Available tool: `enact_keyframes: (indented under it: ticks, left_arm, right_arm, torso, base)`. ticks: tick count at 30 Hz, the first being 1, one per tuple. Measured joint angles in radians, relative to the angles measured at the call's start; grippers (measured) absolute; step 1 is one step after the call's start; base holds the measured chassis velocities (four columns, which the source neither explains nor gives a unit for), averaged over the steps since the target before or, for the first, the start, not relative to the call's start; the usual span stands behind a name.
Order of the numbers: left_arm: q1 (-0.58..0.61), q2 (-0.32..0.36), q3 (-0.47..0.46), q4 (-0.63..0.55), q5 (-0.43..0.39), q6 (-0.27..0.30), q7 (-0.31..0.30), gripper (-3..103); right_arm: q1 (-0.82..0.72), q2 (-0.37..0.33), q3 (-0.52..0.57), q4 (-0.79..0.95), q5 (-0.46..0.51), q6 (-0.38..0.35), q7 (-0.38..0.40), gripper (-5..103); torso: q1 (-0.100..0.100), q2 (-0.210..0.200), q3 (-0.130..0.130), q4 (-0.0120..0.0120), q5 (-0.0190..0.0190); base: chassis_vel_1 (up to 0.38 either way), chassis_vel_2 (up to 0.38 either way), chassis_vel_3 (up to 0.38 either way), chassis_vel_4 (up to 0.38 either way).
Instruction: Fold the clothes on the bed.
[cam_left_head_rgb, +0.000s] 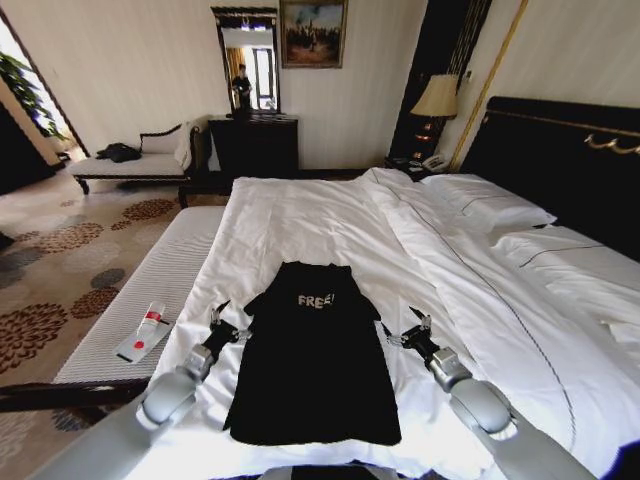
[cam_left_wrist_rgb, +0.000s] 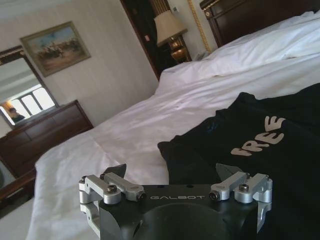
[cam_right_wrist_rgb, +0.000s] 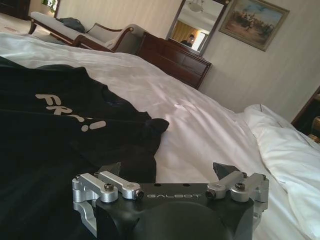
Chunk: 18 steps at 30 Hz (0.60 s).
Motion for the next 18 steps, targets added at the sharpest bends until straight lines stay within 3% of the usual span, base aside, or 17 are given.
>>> enact_keyframes:
  ticks: [1,2,5,18]
  left_arm:
    - [-0.018,0.004,0.018,0.005,-0.01,0.0,0.001,100]
    - [-0.078,0.009,0.093,0.026,-0.052,0.004,0.009,100]
    - [-0.097,-0.005,0.137,0.047,-0.077,0.01,0.012,100]
    - [-0.089,-0.06,0.176,0.108,-0.091,0.012,0.025,100]
  right_arm:
    - [0.01,-0.002,-0.01,-0.005,0.0,0.002,-0.001,100]
    - [0.058,-0.007,-0.066,-0.025,-0.005,0.007,-0.009,100]
    - [0.106,-0.007,-0.121,-0.039,0.005,0.007,-0.012,100]
    - [0.333,0.042,-0.34,-0.155,0.06,-0.001,-0.022,100]
  torso:
    - [0.0,0.0,0.0,0.0002,0.0]
    - [0.0,0.0,0.0,0.0008,-0.0002]
    - [0.0,0.0,0.0,0.001,-0.0002]
    - [0.0,0.0,0.0,0.0006,-0.0003]
  base:
    - [0.0,0.0,0.0,0.0]
    - [0.0,0.0,0.0,0.0]
    - [0.0,0.0,0.0,0.0]
    - [0.0,0.0,0.0,0.0]
